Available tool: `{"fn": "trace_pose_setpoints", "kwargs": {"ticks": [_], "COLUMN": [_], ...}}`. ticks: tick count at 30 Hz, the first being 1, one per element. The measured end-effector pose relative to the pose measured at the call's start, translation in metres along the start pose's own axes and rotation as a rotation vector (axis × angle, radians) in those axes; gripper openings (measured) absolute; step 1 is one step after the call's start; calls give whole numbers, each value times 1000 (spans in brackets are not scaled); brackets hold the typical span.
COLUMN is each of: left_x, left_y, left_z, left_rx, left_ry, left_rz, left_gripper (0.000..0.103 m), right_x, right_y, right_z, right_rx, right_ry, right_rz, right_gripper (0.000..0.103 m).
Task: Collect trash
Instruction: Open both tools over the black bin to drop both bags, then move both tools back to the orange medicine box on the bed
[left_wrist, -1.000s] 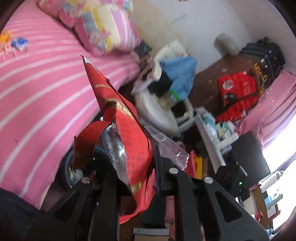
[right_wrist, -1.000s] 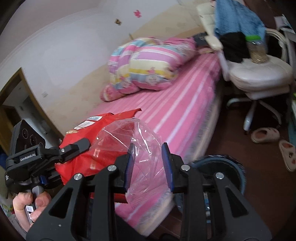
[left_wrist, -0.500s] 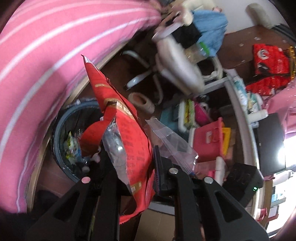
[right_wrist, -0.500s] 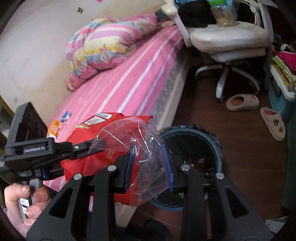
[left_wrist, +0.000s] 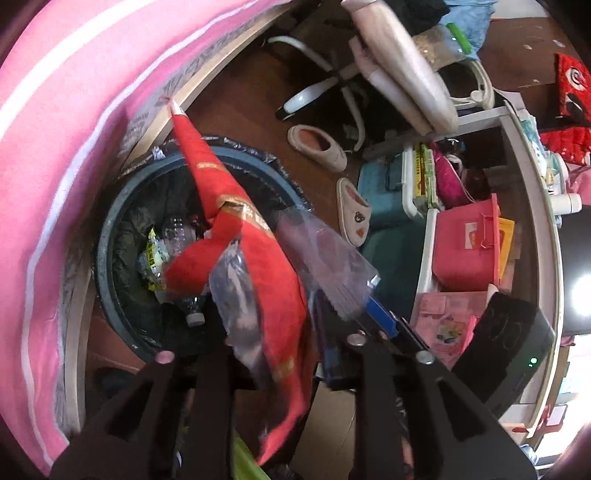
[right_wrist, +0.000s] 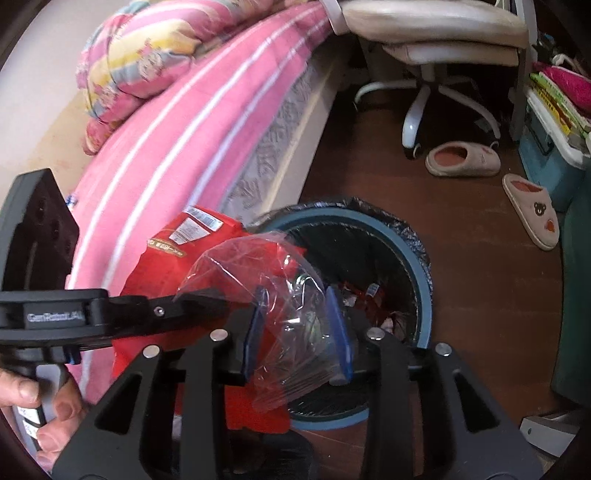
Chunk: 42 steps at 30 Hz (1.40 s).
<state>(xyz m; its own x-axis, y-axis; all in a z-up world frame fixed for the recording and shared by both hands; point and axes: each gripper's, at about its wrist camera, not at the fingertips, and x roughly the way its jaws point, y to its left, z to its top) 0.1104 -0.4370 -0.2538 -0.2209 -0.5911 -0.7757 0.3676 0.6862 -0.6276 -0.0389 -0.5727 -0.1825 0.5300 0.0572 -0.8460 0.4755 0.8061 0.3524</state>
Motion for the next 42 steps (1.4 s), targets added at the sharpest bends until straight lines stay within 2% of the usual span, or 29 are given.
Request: {"fn": "trace_pose_setpoints", "kwargs": {"ticks": [1, 4, 6, 7, 9, 10, 14, 16, 18, 20, 21, 23, 26, 33, 35, 37, 42], "left_x": [3, 1, -2, -5, -13, -19, -48, -68, -90, -114, -128, -157, -193, -301, -327, -356, -407], "left_y": [3, 6, 4, 2, -1, -2, -5, -5, -1, 2, 1, -1, -1, 28, 41, 60, 109], "left_z": [1, 2, 3, 3, 4, 3, -2, -6, -12, -19, -23, -30, -42, -76, -85, -95, -115], "left_rx": [-13, -16, -23, -23, -27, -29, -46, -70, -97, -117, -120, -106, -87, -84, -100, -118, -166], "left_ry": [7, -3, -9, -16, -40, -57, -134, -193, -252, -315, -354, -436, -528, -758, -807, -867, -965], "left_rz": [-3, 32, 28, 21, 14, 3, -25, -27, -47, -70, -82, -109, -125, -139, -142, -124, -50], "left_gripper": [41, 65, 67, 70, 74, 75, 81, 83, 83, 84, 85, 86, 88, 89, 89, 91, 91], "right_x": [2, 6, 3, 0, -9, -17, -40, -57, -77, -88, -101, -116, -133, -165, -167, -163, -142], "right_y": [0, 4, 8, 10, 17, 23, 46, 62, 80, 89, 98, 108, 126, 231, 253, 290, 356], "right_z": [1, -2, -5, -7, -10, -12, -12, -13, -14, -14, -13, -8, 1, 3, 3, 2, -3], "right_rx": [0, -27, -47, -57, -82, -101, -171, -212, -239, -235, -230, -222, -235, -418, -425, -453, -550], "right_ry": [5, 5, -14, -31, -76, -108, -216, -318, -435, -483, -528, -559, -566, -626, -634, -624, -590], "right_rz": [0, -19, -29, -34, -58, -75, -145, -201, -280, -282, -238, -170, -91, 46, 79, 151, 204], "right_gripper": [38, 42, 55, 59, 78, 82, 89, 90, 97, 97, 97, 97, 97, 97, 97, 97, 97]}}
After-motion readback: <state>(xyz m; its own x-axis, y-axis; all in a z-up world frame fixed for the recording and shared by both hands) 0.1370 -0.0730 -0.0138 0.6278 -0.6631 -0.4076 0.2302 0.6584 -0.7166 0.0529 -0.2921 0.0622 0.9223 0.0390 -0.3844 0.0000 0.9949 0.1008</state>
